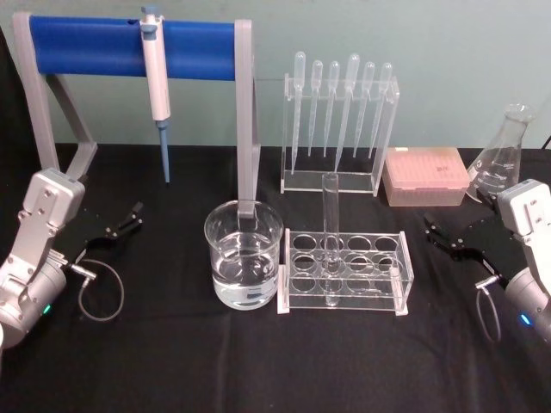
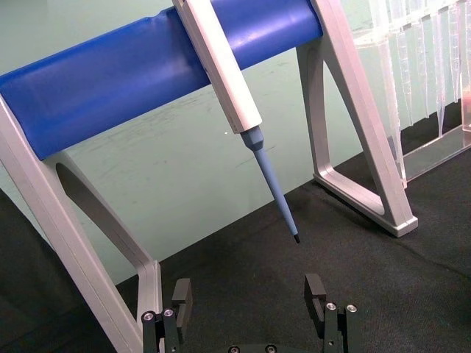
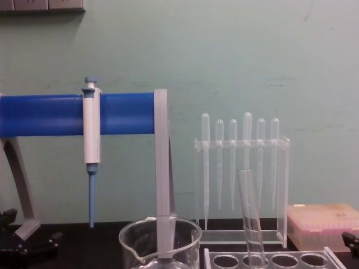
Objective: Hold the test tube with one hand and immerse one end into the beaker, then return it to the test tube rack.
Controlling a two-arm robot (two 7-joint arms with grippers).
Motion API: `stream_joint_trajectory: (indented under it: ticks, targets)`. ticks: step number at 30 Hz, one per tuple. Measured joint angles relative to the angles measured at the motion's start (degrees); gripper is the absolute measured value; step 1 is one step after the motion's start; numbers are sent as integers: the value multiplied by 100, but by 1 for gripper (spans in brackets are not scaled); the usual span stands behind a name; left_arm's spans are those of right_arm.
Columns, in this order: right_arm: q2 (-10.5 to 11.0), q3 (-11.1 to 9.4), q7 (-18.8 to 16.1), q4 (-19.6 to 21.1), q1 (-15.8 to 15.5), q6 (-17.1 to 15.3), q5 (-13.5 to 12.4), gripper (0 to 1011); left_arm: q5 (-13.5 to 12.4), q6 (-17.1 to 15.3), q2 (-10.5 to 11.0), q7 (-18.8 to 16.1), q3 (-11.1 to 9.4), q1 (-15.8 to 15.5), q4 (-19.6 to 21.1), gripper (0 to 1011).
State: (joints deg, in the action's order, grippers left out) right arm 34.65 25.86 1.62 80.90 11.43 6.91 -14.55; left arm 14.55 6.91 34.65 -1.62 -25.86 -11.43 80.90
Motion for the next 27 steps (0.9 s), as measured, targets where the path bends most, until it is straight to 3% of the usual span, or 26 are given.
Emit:
stream_joint_trajectory:
  ticks: [27]
  targets:
    - [0,0,0,0,0,0,0,1002,0,0,0,0,0,0,0,1000]
